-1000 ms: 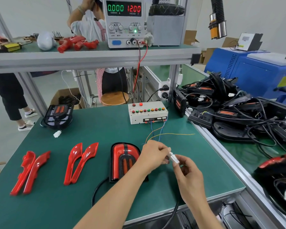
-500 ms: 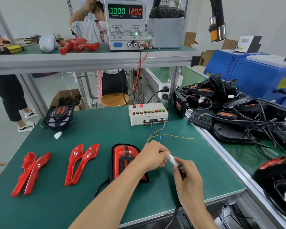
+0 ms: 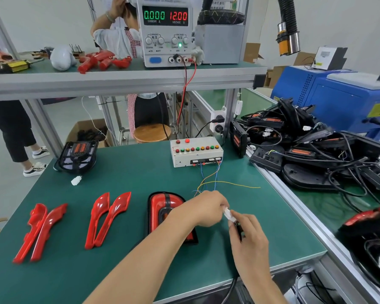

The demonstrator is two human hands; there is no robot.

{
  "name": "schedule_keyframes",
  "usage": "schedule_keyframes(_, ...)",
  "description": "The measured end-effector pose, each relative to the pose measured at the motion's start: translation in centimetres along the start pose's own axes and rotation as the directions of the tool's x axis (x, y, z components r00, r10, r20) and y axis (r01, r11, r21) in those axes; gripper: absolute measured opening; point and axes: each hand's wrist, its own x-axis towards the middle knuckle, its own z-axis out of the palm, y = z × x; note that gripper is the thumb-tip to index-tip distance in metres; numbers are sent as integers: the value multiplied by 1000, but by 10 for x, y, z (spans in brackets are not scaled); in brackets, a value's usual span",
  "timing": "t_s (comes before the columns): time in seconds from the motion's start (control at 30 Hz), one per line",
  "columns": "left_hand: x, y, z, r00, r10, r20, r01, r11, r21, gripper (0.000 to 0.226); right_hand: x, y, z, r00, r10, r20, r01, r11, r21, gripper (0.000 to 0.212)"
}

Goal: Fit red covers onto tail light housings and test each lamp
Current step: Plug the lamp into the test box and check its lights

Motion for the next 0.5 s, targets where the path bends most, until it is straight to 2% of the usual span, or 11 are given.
schedule_keyframes(0.1, -4, -2, 2, 997, 78, 9, -78, 990, 115, 27, 2, 0, 0, 998, 59, -15, -58, 996, 71, 28)
schedule_keyframes(0.17, -5, -2, 4, 994, 104, -39, -93, 972, 214, 27, 2, -3, -1, 996, 85, -5, -84, 991, 109, 32)
schedule_keyframes(0.33, -1, 1, 1, 967, 215, -136, -112, 839, 532, 17, 3, -6, -3, 986, 162, 40, -167, 970, 176, 38)
schedule_keyframes(0.4, 2, 0, -6, 953, 275, -125, -151, 792, 592, 7, 3, -6, -3, 983, 176, 50, -182, 967, 180, 36)
schedule_keyframes(0.5, 5, -4, -10, 930, 361, -73, -240, 745, 622, 16, 3, -6, -5, 983, 170, 66, -179, 970, 166, 34)
